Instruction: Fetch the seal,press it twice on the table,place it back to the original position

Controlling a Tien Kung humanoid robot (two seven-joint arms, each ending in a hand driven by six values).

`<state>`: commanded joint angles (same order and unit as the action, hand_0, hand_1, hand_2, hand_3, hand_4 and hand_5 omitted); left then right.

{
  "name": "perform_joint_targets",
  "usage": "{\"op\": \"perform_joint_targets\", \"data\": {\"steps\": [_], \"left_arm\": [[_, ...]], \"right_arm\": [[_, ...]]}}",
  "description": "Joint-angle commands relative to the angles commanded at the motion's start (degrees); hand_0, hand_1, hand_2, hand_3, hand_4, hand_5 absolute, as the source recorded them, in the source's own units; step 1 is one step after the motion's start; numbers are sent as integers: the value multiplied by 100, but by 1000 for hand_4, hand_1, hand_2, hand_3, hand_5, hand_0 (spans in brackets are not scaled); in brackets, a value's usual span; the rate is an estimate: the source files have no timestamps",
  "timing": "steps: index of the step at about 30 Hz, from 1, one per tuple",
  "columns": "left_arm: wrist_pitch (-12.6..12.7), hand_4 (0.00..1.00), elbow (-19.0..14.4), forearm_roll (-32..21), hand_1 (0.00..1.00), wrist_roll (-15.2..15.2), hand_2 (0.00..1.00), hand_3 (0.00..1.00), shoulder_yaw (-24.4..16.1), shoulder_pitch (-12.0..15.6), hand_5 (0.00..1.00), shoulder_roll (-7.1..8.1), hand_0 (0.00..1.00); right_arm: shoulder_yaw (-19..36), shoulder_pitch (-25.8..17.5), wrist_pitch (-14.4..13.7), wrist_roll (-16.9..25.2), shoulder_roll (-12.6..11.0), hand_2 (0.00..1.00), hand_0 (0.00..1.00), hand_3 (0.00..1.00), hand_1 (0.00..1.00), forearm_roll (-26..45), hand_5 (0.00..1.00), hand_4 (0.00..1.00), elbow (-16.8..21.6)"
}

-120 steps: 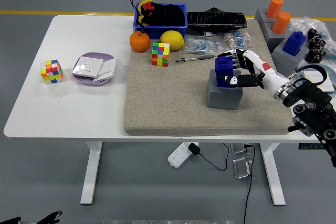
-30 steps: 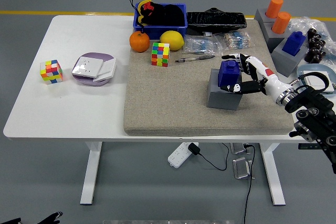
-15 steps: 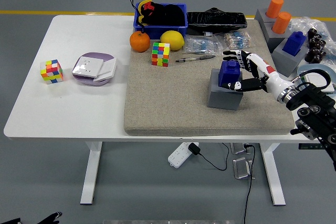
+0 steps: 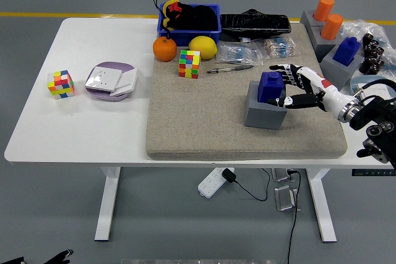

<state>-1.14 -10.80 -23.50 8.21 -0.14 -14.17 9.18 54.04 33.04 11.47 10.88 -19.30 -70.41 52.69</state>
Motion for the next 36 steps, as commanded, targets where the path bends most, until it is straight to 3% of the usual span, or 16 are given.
{"op": "perform_joint_targets", "data": {"steps": [5,7,17,28,36], "left_arm": [[-8,706,5,-33,792,-2,767,805,14,0,429,-8,814],[-6,706,2,1,792,-3,768,805,-27,-8,430,-11,814],[3,705,-11,135,792,-20,767,805,-181,-38,431,-19,814],[-21,705,13,-90,792,-8,768,805,13,-8,431,11,814],[-6,706,-1,52,791,-24,768,805,-167,-46,427,15,814]], "right_arm": [[387,-201,106,-156,-139,953,971,984,962,-147,234,998,247],[497,-256,105,-170,-175,988,997,998,998,-116,287,998,285],[576,-375,87,-129,-228,988,998,998,998,-194,300,998,428],[1310,-618,115,-158,-631,975,990,998,987,-401,339,998,506],[1875,-895,103,-210,-821,958,981,993,976,-307,368,998,538]]}}
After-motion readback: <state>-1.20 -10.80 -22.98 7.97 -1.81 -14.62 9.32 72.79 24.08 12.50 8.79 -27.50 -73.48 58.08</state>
